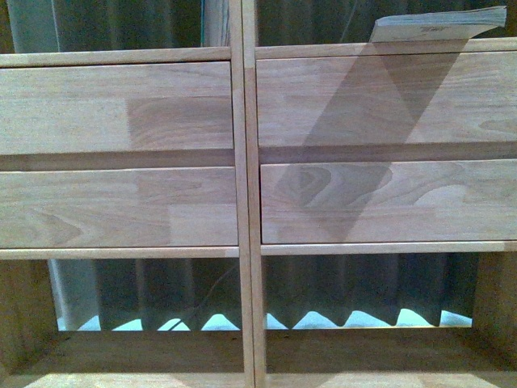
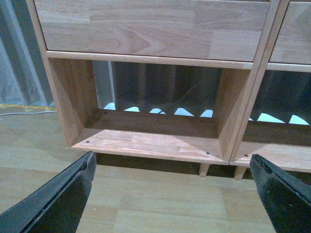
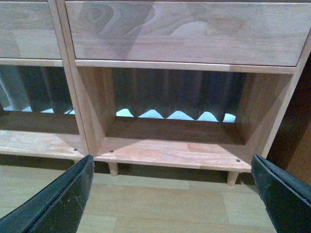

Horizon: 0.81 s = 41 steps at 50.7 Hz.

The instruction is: Organize books on shelf

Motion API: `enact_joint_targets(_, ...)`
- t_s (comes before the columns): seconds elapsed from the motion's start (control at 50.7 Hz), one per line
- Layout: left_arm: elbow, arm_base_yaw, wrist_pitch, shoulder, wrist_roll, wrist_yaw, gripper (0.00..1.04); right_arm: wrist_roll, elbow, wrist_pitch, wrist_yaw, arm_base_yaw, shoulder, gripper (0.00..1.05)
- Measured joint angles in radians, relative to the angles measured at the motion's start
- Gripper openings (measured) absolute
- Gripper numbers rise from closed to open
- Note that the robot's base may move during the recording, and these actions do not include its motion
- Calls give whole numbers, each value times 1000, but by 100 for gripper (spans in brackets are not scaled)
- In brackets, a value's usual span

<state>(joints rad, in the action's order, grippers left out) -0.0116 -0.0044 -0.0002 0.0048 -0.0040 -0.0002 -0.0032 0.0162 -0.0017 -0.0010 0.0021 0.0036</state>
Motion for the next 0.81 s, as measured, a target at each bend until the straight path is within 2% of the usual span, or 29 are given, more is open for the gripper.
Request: enact_joint_targets(0.808, 0, 0, 0, 0, 0, 0, 98, 2, 0, 0, 0, 0, 0, 98)
